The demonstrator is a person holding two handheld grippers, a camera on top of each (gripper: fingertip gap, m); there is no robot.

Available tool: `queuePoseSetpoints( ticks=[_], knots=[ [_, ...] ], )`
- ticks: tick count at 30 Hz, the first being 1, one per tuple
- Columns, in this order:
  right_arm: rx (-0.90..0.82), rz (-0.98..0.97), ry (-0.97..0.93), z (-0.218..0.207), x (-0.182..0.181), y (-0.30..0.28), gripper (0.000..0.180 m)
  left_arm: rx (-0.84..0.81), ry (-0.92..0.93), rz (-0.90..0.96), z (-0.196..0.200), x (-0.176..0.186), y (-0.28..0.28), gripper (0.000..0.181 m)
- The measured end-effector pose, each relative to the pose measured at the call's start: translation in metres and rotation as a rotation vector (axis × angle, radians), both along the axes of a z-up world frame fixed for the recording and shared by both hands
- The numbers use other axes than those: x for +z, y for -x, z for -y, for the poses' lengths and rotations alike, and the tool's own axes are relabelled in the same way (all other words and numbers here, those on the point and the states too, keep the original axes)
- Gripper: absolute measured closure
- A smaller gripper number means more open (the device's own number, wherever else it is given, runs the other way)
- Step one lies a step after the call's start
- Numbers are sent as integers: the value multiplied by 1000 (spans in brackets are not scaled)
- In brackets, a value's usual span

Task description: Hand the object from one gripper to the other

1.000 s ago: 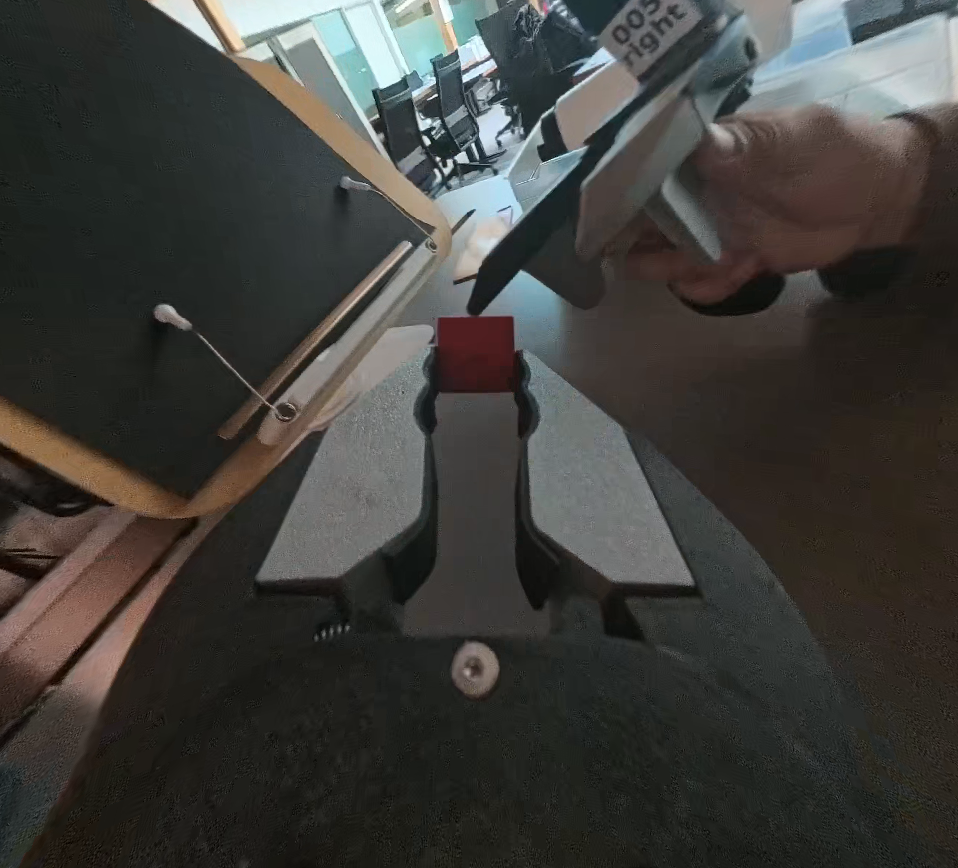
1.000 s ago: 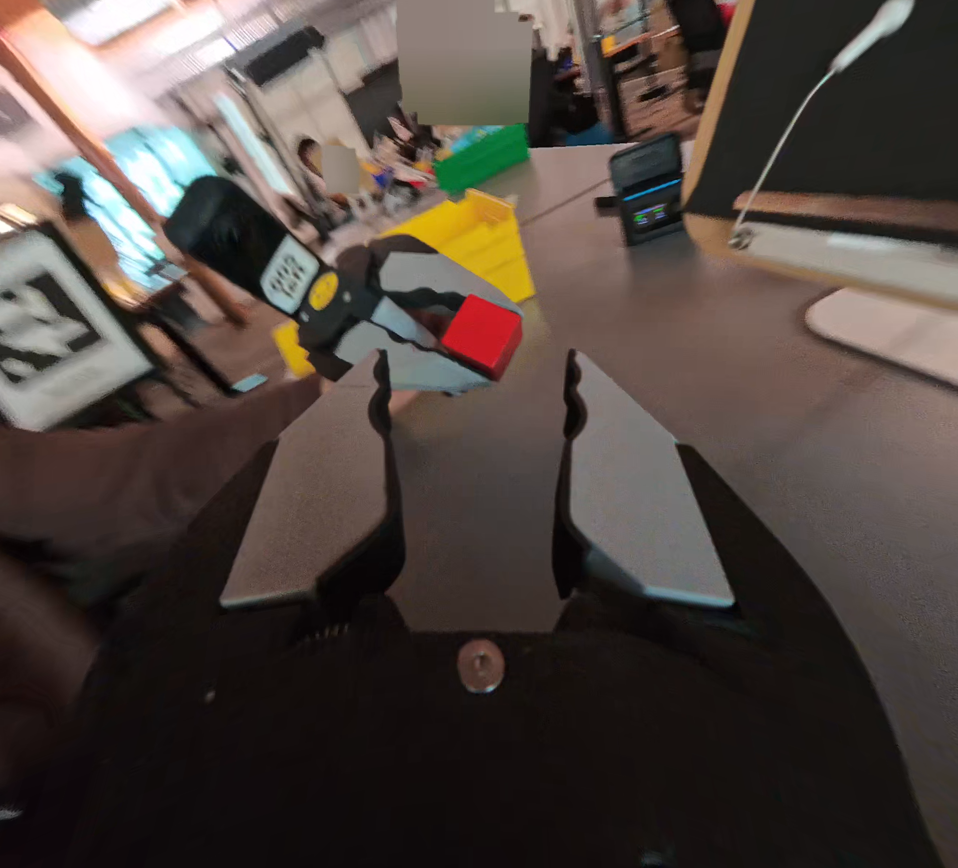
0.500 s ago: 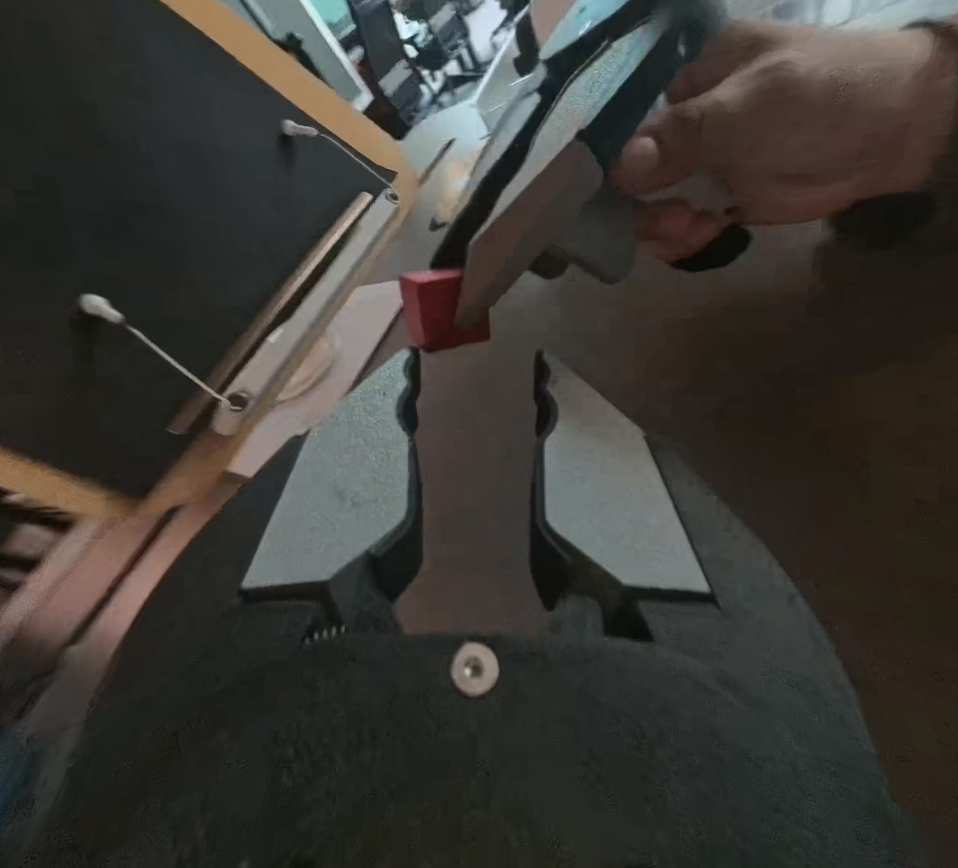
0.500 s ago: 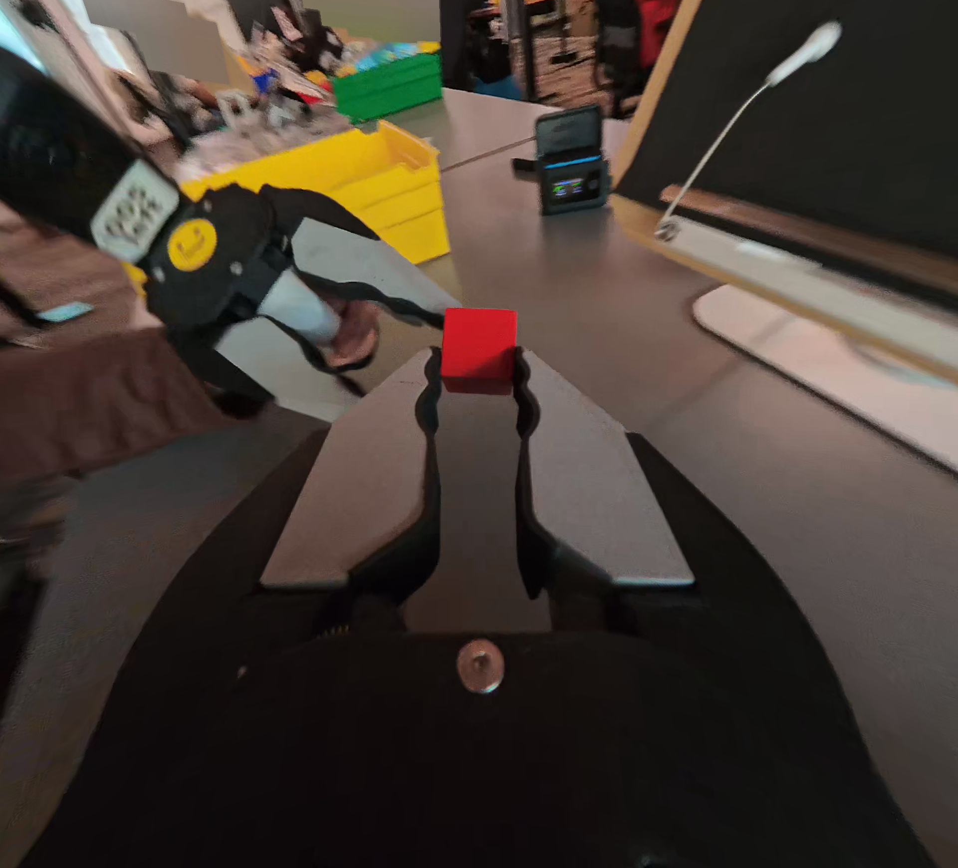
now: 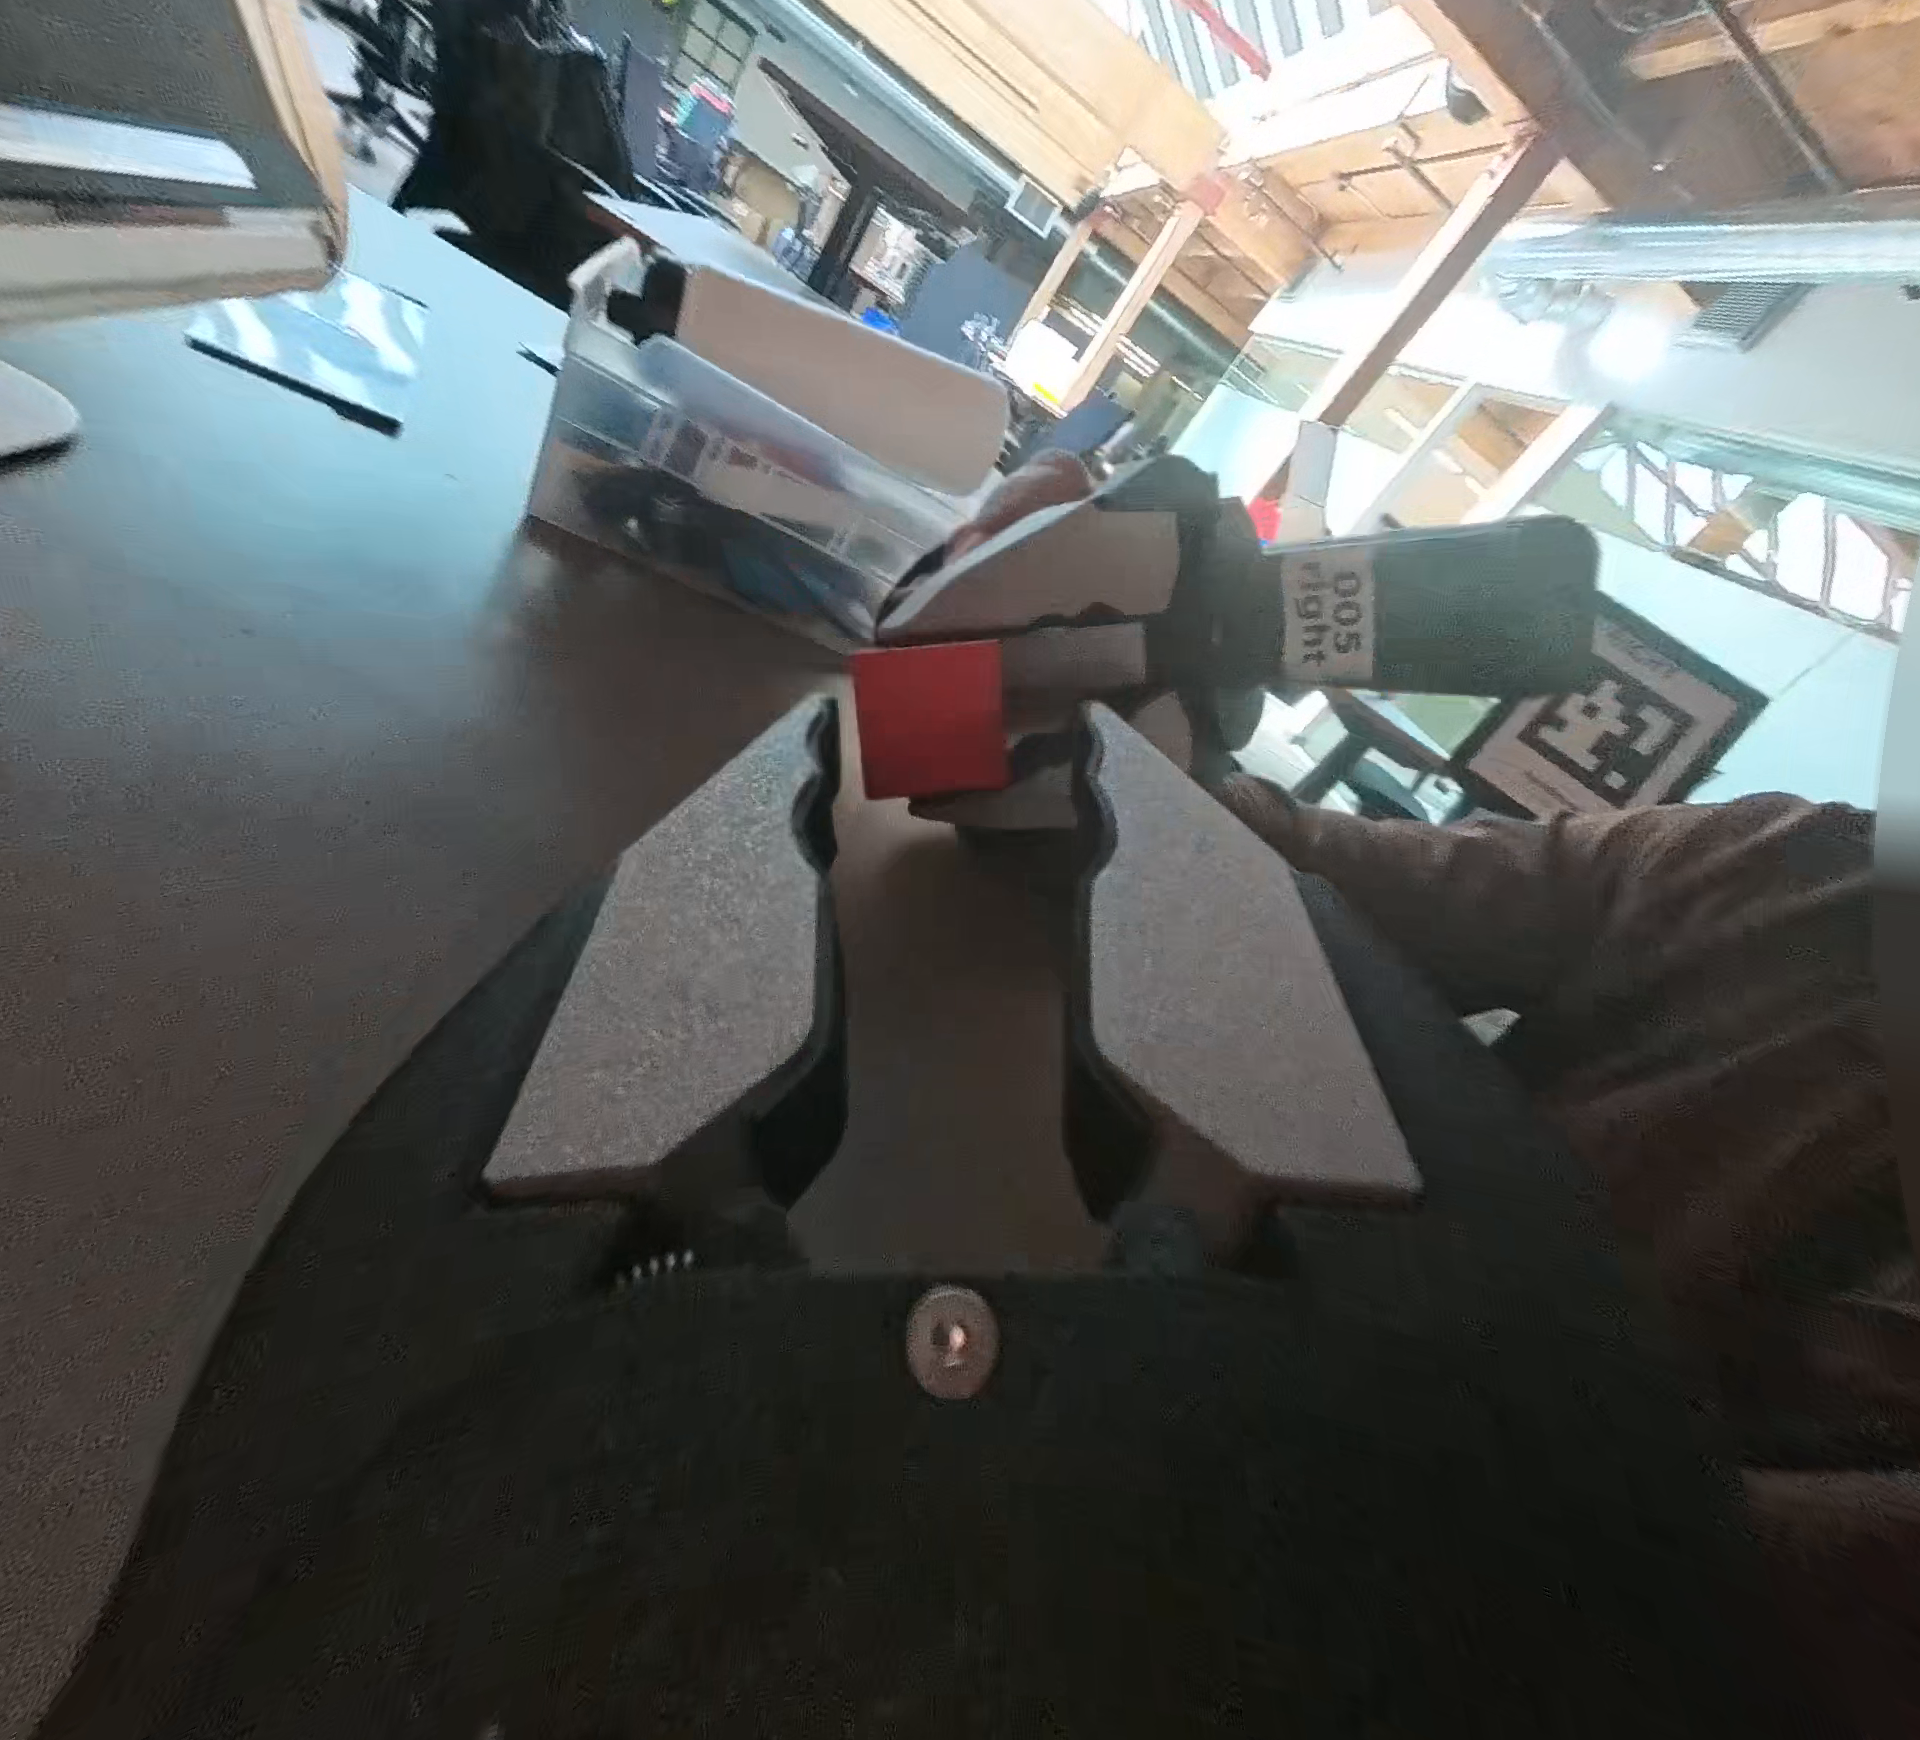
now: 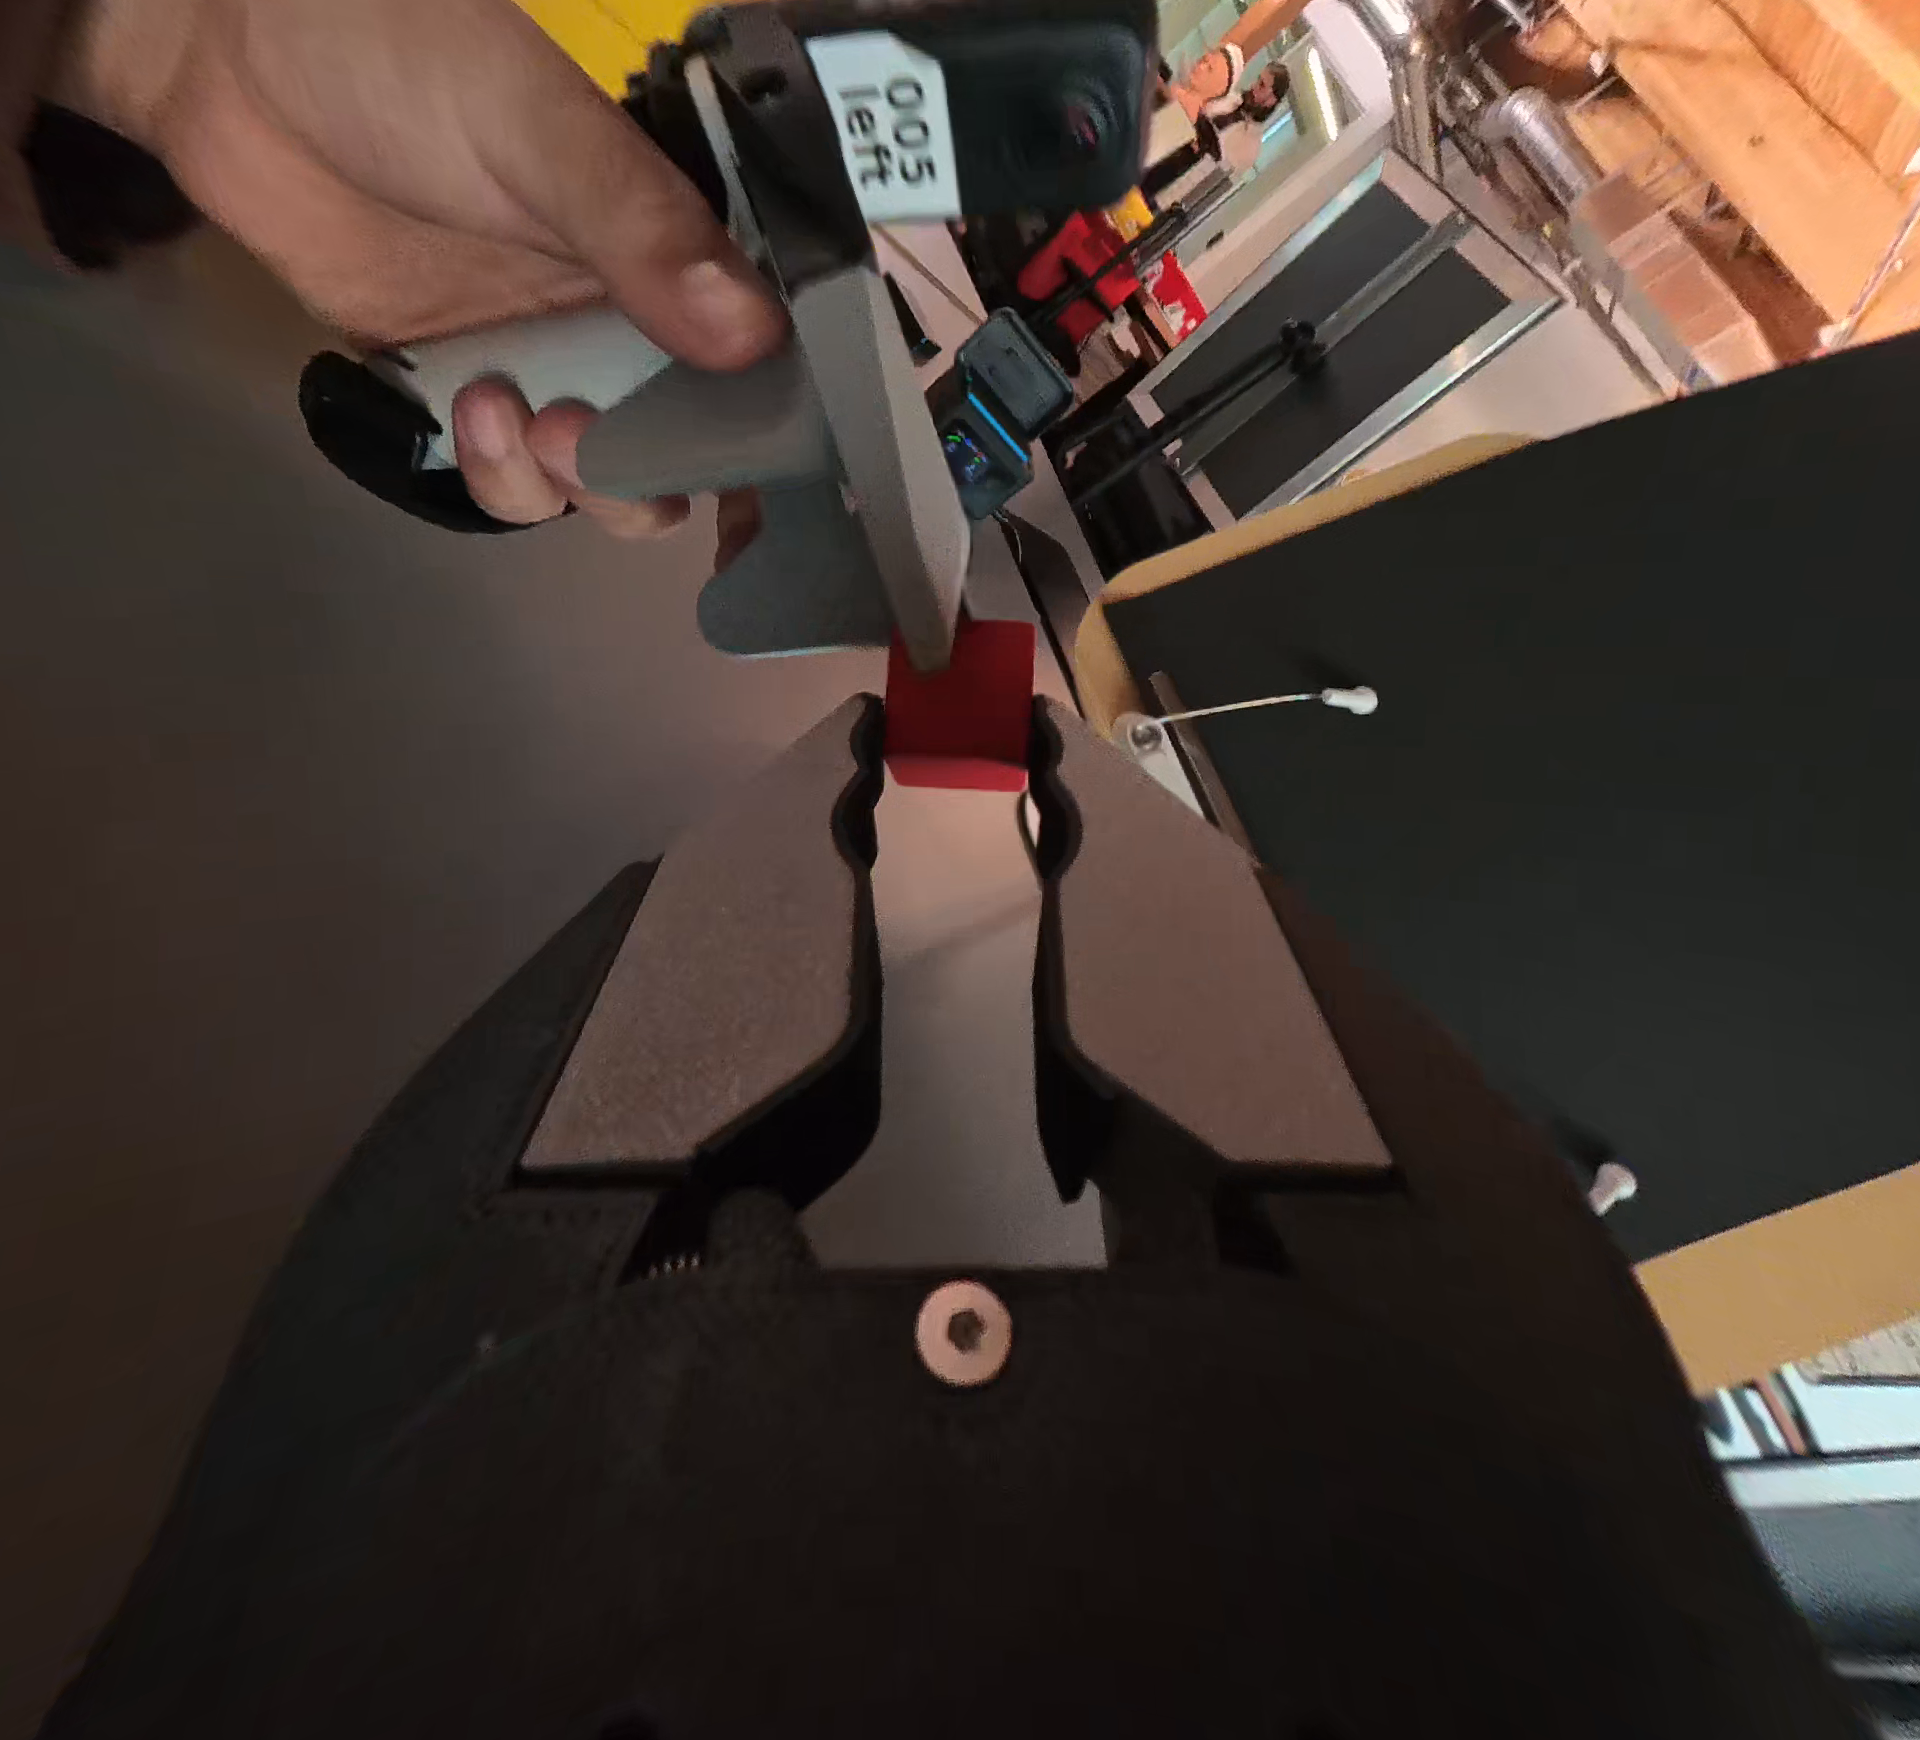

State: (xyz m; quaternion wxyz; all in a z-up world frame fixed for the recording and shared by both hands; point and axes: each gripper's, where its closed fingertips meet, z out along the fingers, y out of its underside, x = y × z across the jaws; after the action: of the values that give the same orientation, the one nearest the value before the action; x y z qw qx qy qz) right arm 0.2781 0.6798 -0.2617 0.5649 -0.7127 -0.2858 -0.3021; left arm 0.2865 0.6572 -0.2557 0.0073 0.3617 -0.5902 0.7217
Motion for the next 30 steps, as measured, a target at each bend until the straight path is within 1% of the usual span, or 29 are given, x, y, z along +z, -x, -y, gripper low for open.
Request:
queuePoseSetpoints(
  ticks=[2,4,5,8,10,12,13,14,15,16,17,19,21,23,26,27,29,30],
  knots=[
    [19,-10,17,-2,-4,6,155,-23,-35,-28,5,-9,-1,153],
    [3,-43,42,-2,-8,2,154,22,-130,11,3,-15,-6,155],
    [10,-97,61,-1,-11,1,153,54,-199,37,1,-19,-8,155],
    [79,-386,115,4,-12,-2,148,211,-403,184,-11,-19,-16,155],
    [89,-592,104,5,-6,-11,144,338,-549,271,-23,-18,-21,155],
    [121,-840,108,4,-3,-15,140,429,-703,360,-28,-17,-24,155],
    [156,-960,109,4,0,-14,135,472,-770,399,-30,-17,-25,155],
    [209,-1069,97,3,5,-11,131,509,-833,422,-31,-19,-26,156],
    [240,-1163,77,3,8,-12,132,534,-887,436,-32,-20,-26,156],
    [239,-1232,62,0,8,-15,136,542,-918,452,-29,-21,-26,156],
    [233,-1275,66,-2,6,-17,136,538,-927,464,-25,-20,-25,156],
    [274,-1313,96,-3,4,-9,136,535,-913,458,-18,-20,-25,156],
    [267,-1330,132,-6,-3,-5,135,539,-909,454,-15,-20,-26,156],
    [216,-1326,142,-8,-11,-11,152,535,-942,471,-14,-22,-25,156],
    [251,-1355,171,-5,-11,-10,153,517,-941,463,-12,-24,-24,155],
    [232,-1323,159,-4,-11,-14,153,499,-938,430,-12,-28,-24,151],
    [179,-1223,105,-2,-6,-26,153,446,-906,338,-14,-41,-25,131],
    [146,-1160,80,0,-3,-32,153,394,-859,286,-11,-47,-24,130]
  ],
)
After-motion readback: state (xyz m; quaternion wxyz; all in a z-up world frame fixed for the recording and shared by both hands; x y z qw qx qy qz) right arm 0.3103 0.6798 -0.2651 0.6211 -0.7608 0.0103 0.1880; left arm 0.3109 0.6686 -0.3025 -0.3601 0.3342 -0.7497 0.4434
